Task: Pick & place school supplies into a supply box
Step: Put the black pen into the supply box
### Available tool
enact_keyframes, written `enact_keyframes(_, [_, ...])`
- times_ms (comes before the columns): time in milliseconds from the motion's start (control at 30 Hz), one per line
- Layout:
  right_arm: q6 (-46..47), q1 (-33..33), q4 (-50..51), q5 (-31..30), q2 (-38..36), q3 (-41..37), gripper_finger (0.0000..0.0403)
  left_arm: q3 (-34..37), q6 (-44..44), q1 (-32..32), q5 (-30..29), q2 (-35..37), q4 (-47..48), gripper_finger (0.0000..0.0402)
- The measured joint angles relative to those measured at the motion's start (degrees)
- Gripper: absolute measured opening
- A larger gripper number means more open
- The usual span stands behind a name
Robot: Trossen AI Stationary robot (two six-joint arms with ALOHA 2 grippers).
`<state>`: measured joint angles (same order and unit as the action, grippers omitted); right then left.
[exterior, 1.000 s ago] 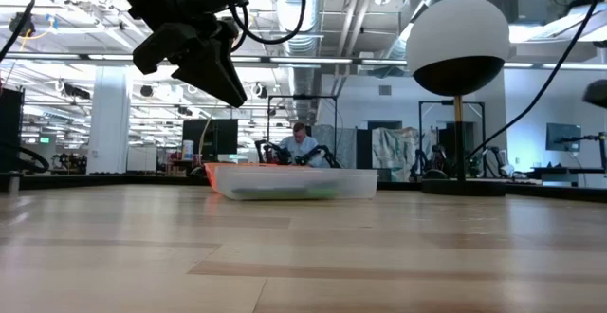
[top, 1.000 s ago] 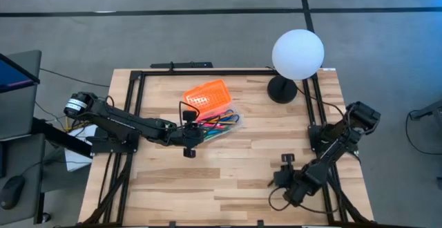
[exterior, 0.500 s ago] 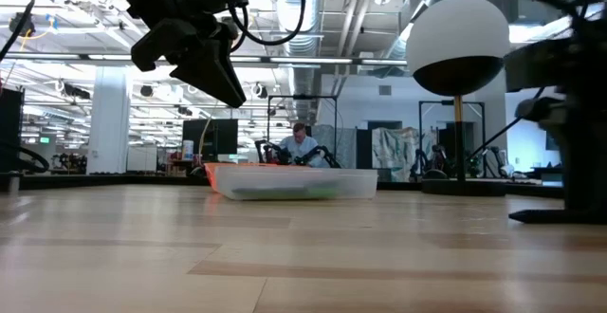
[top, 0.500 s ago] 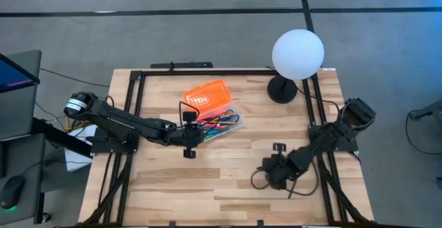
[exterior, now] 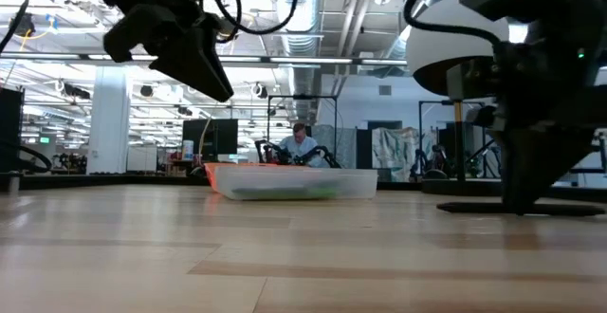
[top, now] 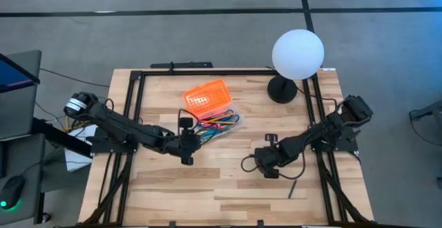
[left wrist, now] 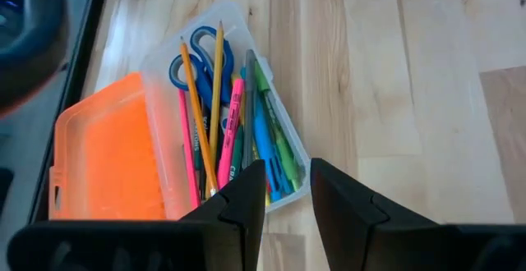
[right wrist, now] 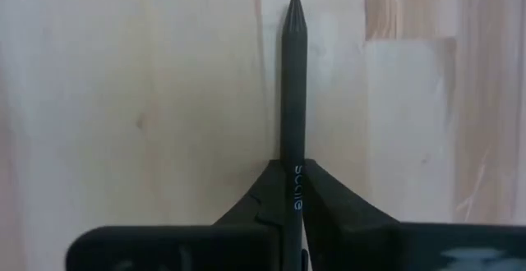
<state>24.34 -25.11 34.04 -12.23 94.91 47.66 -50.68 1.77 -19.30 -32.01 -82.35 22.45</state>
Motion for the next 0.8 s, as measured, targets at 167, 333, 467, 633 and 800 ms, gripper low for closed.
enact_keyframes(167, [-7.84,2.01,-0.95,-2.24,0.04,-0.05,0.0007,0.0,2.7,-3.8,-4.51,0.0,1.01,0.0093])
enact_keyframes(333, [-14.36,3.22,-1.16,-5.59,0.04,0.78,0.0005,0.0,5.3,-6.82,-8.46,0.0,1.88,0.0093])
enact_keyframes(467, [-18.94,3.35,-1.11,-8.89,0.04,2.46,0.0003,0.0,8.54,-8.57,-11.96,0.0,3.98,0.0093])
enact_keyframes(633, [-26.48,3.0,-1.39,-15.31,0.04,5.49,0.0001,-0.02,13.8,-10.09,-17.89,0.0,7.88,0.0093])
enact_keyframes(800, [-39.11,5.16,-8.69,-20.86,0.04,7.29,0.0001,-0.02,17.14,-11.04,-20.91,0.0,11.08,0.0093])
